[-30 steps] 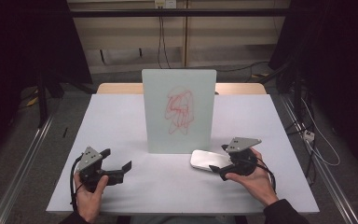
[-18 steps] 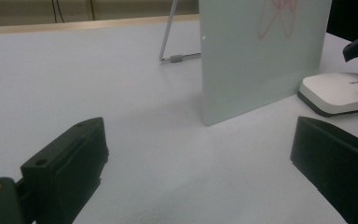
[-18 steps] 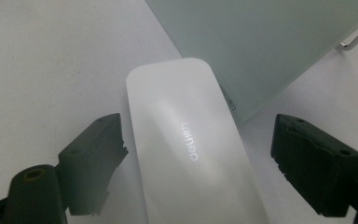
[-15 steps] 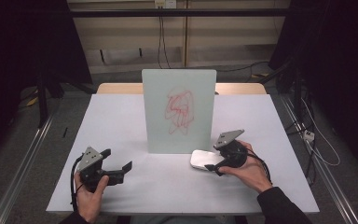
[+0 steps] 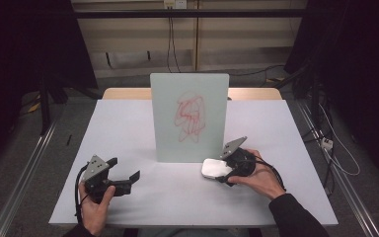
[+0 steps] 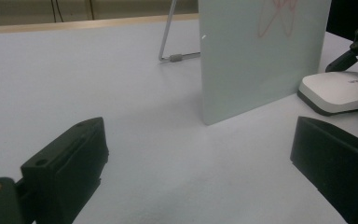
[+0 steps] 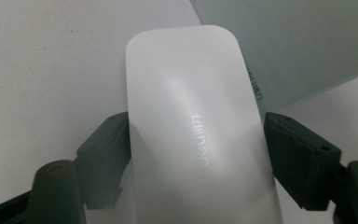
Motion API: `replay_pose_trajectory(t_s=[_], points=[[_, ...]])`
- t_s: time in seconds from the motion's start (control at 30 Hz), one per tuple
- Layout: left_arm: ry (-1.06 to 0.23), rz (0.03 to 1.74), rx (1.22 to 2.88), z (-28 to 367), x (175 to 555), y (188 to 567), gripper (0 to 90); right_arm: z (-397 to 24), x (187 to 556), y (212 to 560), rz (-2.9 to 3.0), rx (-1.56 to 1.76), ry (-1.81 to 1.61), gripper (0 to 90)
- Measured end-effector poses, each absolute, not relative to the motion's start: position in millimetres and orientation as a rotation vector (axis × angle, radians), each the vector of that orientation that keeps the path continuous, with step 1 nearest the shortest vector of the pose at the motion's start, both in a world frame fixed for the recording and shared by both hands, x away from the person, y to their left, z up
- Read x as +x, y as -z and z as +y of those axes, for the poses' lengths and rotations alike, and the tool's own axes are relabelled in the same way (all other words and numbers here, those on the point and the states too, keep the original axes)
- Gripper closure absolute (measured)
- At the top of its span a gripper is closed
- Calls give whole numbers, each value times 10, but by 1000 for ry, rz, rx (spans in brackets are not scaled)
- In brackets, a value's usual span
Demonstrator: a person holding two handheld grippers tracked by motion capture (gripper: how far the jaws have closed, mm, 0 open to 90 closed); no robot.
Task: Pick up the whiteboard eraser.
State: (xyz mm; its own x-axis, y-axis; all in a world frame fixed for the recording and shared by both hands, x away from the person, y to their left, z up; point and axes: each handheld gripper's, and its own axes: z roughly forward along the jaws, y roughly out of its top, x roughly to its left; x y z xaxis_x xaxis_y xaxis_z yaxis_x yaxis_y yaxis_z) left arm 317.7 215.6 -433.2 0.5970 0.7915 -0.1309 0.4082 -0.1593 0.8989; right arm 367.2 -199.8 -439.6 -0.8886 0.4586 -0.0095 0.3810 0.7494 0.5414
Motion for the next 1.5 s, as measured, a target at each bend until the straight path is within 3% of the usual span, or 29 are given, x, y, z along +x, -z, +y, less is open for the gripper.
replay_pose_trajectory(t_s=[1.5], points=[[-455, 986, 1781, 2158, 3178, 4338, 38, -2009, 3588, 4287, 2822, 572, -807, 313]])
